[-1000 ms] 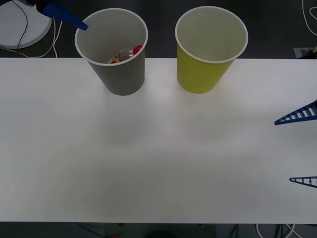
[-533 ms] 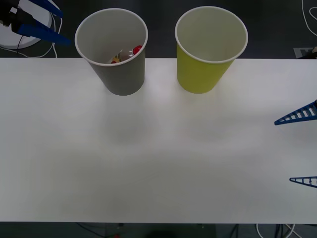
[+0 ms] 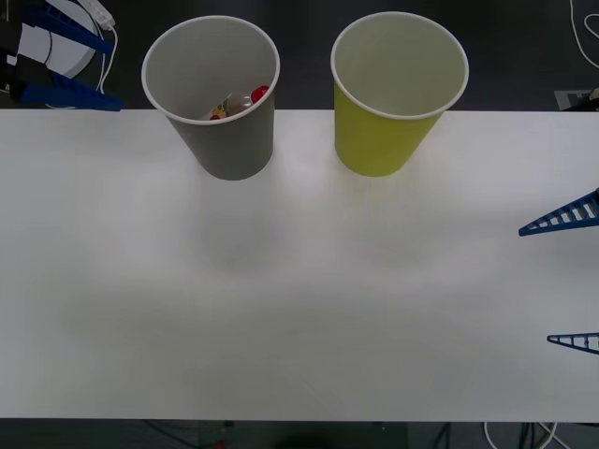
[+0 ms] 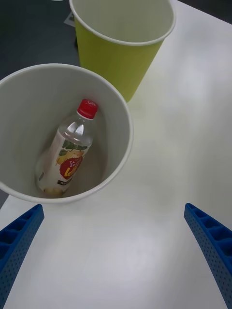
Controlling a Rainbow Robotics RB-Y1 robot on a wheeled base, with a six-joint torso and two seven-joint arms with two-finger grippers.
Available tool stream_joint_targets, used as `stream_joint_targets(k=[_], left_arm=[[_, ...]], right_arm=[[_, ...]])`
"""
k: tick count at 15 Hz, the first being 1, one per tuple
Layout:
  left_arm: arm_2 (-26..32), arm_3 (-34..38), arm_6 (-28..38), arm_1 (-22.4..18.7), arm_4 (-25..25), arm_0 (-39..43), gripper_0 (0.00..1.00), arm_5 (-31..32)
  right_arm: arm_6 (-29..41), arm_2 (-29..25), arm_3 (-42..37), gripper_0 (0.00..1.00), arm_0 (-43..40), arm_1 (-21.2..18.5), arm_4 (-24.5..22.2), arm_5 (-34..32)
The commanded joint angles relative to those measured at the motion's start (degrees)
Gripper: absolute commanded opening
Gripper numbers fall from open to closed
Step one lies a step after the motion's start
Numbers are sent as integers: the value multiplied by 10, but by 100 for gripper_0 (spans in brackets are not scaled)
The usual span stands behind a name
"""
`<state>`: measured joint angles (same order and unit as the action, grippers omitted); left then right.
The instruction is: Put the can into the green bin and the plastic bottle into the gray bin
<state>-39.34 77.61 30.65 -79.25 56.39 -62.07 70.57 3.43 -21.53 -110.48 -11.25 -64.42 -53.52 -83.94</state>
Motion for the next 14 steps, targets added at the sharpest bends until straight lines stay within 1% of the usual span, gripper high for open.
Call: stream_joint_targets(k=[1,5,10,11,12,14], left_arm=[[87,38,10,8,43,73,100,-2],[200,111,33,9,76,189,100,-18],[321,186,40,15,83,326,100,-21],[341,196,37,18,82,349,100,-21],[378,216,34,28,86,387,100,-20],[431,247,24,45,91,448,100,-18]], right_arm=[[0,0,0,100,0,0,0,0],[0,0,0,100,0,0,0,0],[0,0,0,100,0,0,0,0],[0,0,0,100,0,0,0,0],[0,0,0,100,0,0,0,0],[0,0,0,100,0,0,0,0]])
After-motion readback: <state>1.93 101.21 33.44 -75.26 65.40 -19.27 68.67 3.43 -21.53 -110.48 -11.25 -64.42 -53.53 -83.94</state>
